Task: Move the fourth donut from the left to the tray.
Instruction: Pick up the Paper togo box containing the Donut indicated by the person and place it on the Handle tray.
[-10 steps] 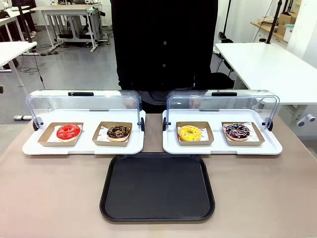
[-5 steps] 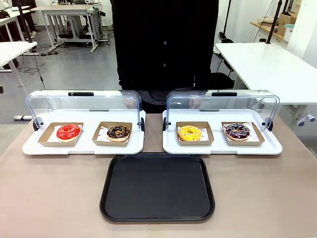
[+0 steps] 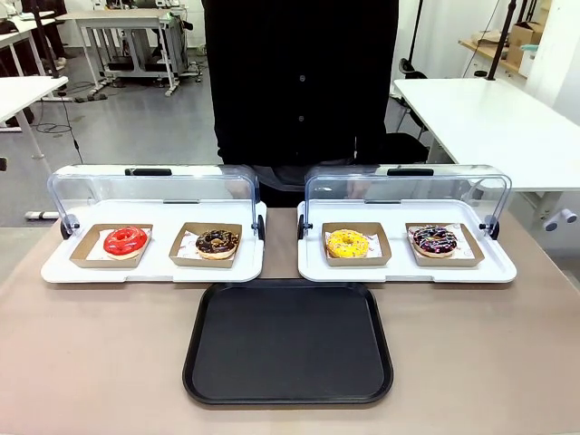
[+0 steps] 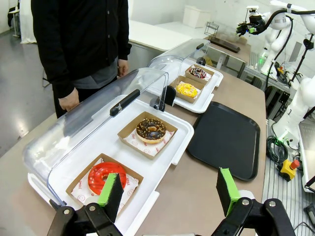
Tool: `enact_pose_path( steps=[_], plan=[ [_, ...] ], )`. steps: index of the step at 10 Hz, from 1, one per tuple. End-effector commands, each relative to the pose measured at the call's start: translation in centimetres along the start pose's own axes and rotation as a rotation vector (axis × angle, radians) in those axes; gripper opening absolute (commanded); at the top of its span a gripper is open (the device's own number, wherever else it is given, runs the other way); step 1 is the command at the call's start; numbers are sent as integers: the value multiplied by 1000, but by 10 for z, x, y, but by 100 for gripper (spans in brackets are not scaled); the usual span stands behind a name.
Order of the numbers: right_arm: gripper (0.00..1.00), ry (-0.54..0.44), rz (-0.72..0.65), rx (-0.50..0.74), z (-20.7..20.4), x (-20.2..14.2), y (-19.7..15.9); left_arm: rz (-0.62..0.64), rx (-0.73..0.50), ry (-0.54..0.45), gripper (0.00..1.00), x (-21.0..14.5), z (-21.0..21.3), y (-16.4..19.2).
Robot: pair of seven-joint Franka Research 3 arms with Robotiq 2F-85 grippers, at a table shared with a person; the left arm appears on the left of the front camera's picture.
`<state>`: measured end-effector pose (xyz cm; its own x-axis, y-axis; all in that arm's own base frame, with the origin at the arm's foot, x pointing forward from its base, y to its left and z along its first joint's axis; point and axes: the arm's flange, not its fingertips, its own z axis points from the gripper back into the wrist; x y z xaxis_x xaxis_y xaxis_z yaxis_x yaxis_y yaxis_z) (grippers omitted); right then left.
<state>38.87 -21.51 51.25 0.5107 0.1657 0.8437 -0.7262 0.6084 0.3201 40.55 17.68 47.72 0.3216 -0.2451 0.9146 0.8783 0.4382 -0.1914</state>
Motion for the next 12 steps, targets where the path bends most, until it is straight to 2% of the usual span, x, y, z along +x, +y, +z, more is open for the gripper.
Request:
enact_pose_path(
  steps=[1, 12],
  plan=[
    [100, -31, 29, 3, -1, 1, -1, 5, -12, 2, 100, 2, 2, 0],
    [100, -31, 29, 3, -1, 1, -1, 5, -12, 2, 100, 2, 2, 0]
  ],
)
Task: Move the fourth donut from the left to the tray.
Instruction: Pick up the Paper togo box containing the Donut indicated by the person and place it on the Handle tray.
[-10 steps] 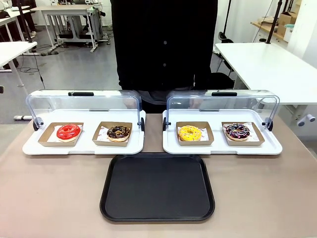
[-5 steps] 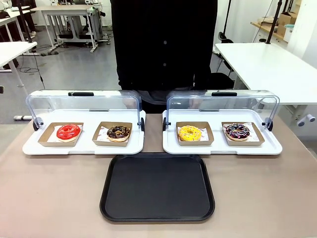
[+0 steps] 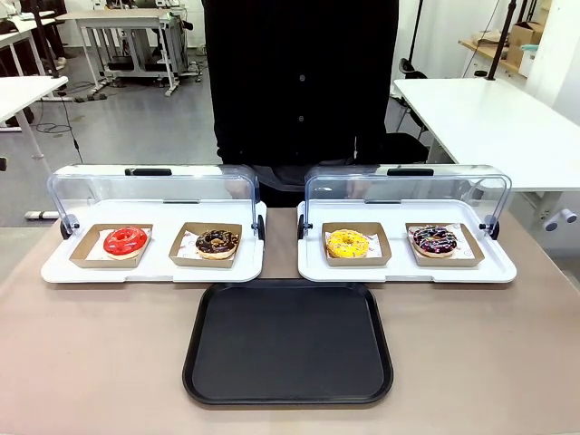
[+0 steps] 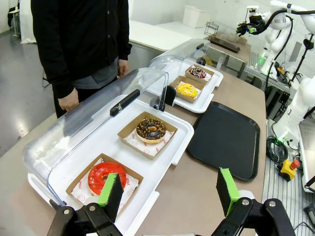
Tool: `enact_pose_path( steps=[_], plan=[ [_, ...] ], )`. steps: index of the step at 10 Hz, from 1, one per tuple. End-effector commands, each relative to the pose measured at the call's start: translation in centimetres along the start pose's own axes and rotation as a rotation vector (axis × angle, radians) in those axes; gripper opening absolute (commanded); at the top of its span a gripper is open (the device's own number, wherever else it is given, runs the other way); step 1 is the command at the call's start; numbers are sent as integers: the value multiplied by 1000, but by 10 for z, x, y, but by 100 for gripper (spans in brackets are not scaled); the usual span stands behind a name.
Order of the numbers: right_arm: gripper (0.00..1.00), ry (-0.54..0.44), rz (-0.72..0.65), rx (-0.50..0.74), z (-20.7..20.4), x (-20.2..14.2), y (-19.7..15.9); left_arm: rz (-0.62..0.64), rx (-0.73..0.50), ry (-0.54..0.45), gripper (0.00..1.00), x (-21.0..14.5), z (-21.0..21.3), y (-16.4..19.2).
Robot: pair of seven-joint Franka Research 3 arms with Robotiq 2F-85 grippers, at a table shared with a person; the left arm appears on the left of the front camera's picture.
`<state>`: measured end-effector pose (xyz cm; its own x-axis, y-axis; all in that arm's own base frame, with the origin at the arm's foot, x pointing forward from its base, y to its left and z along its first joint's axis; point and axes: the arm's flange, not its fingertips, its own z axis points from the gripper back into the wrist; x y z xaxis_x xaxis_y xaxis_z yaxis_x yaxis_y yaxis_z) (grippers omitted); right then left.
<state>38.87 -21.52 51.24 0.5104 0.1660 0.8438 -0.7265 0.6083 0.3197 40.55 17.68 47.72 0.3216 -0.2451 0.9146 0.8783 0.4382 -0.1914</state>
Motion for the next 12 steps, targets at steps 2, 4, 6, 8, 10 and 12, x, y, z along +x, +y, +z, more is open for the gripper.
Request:
enact_pose_path(
  steps=[2, 4, 6, 8, 10, 12],
  plan=[
    [100, -31, 29, 3, -1, 2, -1, 5, -12, 2, 100, 2, 2, 0],
    [100, -31, 29, 3, -1, 2, -1, 5, -12, 2, 100, 2, 2, 0],
    [100, -31, 29, 3, -1, 2, -1, 5, -12, 2, 100, 2, 2, 0],
    [100, -31, 29, 3, -1, 2, -1, 5, -12, 2, 100, 2, 2, 0],
    [100, -31, 29, 3, -1, 2, -1, 5, -12, 2, 100, 2, 2, 0],
    [100, -31, 29, 3, -1, 2, -1, 5, -12, 2, 100, 2, 2, 0]
  ],
)
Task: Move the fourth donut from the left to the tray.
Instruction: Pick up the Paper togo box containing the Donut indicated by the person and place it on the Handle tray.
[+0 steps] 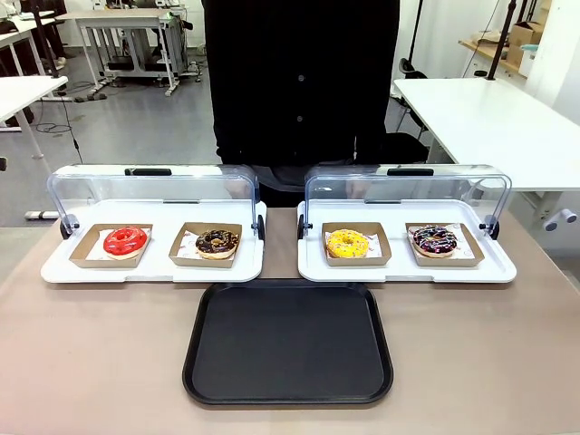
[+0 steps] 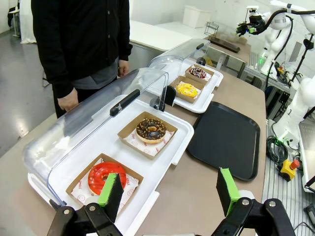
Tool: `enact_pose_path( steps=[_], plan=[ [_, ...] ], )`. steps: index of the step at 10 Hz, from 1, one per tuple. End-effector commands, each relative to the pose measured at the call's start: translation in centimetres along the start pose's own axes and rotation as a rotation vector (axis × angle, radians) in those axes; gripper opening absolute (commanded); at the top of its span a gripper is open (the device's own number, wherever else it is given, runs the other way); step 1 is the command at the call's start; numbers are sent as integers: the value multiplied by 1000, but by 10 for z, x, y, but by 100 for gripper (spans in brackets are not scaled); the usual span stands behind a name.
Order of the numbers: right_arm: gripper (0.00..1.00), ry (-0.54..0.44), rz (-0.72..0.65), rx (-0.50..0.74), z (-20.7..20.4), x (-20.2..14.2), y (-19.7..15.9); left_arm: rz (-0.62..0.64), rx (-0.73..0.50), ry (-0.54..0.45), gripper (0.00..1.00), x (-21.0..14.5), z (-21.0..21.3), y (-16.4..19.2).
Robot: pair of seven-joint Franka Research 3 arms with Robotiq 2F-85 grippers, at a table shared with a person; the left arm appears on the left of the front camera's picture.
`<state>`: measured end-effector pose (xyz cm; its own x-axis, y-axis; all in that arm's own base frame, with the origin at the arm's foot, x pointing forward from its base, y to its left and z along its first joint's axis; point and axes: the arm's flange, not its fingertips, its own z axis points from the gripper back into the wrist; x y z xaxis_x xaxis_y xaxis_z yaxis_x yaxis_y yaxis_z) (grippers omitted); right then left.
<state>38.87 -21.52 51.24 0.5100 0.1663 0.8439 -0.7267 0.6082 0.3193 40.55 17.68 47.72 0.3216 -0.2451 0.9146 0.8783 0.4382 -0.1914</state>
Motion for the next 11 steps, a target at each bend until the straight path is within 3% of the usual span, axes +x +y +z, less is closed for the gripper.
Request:
enact_pose_path(
  steps=[1, 11],
  plan=[
    [100, -31, 28, 3, -1, 2, -1, 5, -12, 2, 100, 2, 2, 0],
    [100, -31, 28, 3, -1, 2, -1, 5, -12, 2, 100, 2, 2, 0]
  ],
)
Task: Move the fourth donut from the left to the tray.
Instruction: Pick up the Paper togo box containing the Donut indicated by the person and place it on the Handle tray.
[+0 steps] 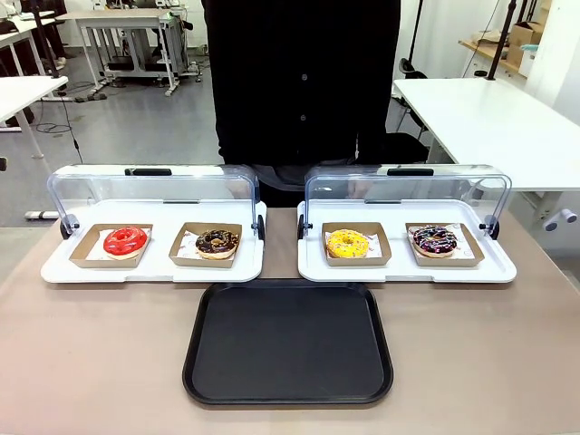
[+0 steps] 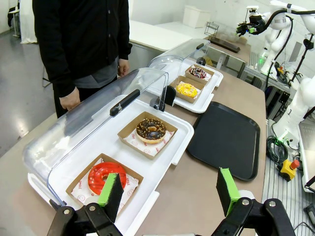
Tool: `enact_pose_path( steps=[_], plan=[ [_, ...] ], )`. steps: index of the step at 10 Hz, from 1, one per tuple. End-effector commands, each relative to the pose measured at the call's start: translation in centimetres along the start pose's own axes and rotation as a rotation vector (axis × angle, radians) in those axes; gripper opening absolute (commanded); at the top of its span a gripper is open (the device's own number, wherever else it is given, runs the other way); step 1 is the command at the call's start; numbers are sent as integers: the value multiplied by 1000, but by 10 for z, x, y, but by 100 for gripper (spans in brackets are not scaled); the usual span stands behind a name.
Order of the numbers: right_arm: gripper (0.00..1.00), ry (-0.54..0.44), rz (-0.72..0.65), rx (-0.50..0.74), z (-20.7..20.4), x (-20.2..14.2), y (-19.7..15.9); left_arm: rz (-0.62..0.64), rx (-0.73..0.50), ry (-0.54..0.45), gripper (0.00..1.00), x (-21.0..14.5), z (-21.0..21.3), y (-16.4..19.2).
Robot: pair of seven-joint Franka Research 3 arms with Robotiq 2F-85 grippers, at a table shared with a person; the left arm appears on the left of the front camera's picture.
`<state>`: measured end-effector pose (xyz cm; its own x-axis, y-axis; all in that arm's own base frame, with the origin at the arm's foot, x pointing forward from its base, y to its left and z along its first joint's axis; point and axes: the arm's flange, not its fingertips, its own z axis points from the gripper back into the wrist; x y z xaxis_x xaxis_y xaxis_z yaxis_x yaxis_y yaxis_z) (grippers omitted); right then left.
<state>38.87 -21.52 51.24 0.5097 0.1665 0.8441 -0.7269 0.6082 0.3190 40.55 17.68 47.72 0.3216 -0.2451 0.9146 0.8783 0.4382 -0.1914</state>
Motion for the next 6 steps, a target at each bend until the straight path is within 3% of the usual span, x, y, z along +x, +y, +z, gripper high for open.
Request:
enact_pose_path(
  steps=[1, 6],
  plan=[
    [100, -31, 28, 3, -1, 2, -1, 5, -12, 2, 100, 2, 2, 0],
    [100, -31, 28, 3, -1, 2, -1, 5, -12, 2, 100, 2, 2, 0]
  ],
)
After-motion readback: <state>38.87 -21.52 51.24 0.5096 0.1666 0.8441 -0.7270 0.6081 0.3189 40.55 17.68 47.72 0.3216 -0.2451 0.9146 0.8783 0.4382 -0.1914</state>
